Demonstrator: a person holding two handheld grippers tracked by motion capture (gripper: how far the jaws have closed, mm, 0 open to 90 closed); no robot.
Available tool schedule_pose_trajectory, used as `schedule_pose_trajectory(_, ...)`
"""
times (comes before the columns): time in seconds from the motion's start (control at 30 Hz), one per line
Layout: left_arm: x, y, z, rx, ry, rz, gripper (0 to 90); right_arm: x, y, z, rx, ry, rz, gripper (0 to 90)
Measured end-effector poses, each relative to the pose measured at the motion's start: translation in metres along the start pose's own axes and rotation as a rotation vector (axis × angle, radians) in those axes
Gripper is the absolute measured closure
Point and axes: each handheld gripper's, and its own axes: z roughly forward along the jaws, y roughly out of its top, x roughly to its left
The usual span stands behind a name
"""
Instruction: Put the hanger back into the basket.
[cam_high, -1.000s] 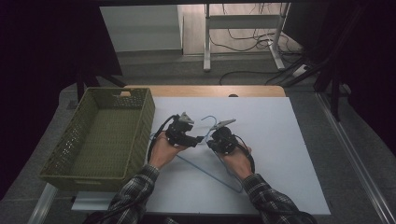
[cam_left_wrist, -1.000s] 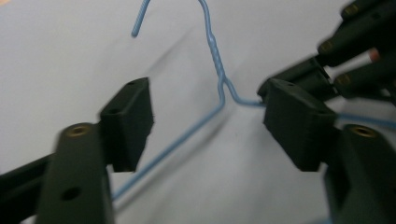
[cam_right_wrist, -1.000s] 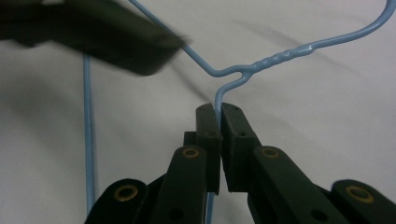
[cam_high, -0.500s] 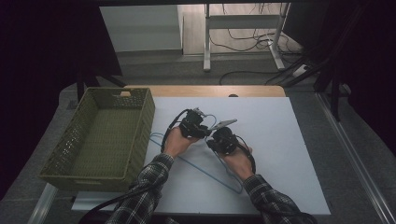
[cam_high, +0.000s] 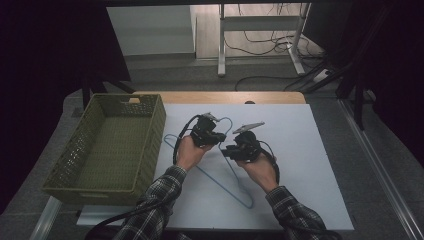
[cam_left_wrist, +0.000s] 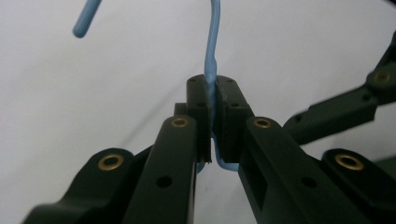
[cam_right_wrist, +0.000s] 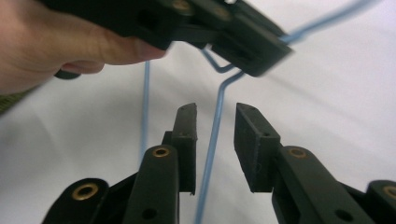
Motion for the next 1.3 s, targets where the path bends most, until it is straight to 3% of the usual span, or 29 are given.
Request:
schedule_pose_trajectory(0.17, -0.013, 0.002, -0.016, -0.054, 0.006, 0.023, 86.0, 0.002, 0.004, -0.017, -0.015, 0.036, 0.011, 67.0)
schedule_pose_trajectory(0.37, -0.029, 0.004, -0.029, -0.071, 0.015, 0.053, 86.0, 0.008, 0.007, -0.011, 0.02, 0.029, -0.016, 67.2)
schedule_pose_trajectory(0.5, -0.039, 0.003, -0.036, -0.084, -0.007, 0.06, 85.8, 0.011, 0.007, -0.007, 0.029, 0.022, -0.02, 74.6)
schedule_pose_trajectory(0.53, -0.04, 0.003, -0.037, -0.083, -0.005, 0.065, 85.5, 0.013, 0.007, -0.008, 0.038, 0.031, -0.029, 85.0)
schedule_pose_trajectory(0.6, -0.042, 0.002, -0.04, -0.079, -0.004, 0.076, 84.2, 0.016, 0.006, -0.01, 0.045, 0.014, -0.042, 85.9)
schedule_pose_trajectory(0.63, -0.045, 0.0, -0.046, -0.083, -0.004, 0.086, 80.8, 0.017, 0.006, -0.011, 0.048, 0.023, -0.042, 86.1)
schedule_pose_trajectory(0.7, -0.045, -0.001, -0.051, -0.087, 0.001, 0.093, 64.1, 0.018, 0.006, -0.012, 0.054, 0.035, -0.038, 86.1)
schedule_pose_trajectory(0.77, -0.043, -0.005, -0.066, -0.111, -0.029, 0.102, 50.7, 0.02, 0.006, -0.017, 0.056, 0.026, -0.059, 86.2)
schedule_pose_trajectory(0.93, -0.037, -0.016, -0.088, -0.083, -0.046, 0.123, 33.9, 0.02, 0.007, -0.029, 0.038, 0.051, -0.077, 86.2)
schedule_pose_trajectory(1.07, -0.034, -0.034, -0.103, -0.042, -0.043, 0.132, 26.8, 0.024, 0.007, -0.039, 0.033, 0.072, -0.109, 86.3)
schedule_pose_trajectory(1.2, -0.03, -0.052, -0.118, -0.014, -0.087, 0.151, 20.5, 0.029, 0.006, -0.048, 0.043, 0.101, -0.136, 86.3)
schedule_pose_trajectory(1.3, -0.03, -0.054, -0.123, -0.006, -0.094, 0.164, 24.8, 0.035, 0.004, -0.053, 0.053, 0.116, -0.159, 86.3)
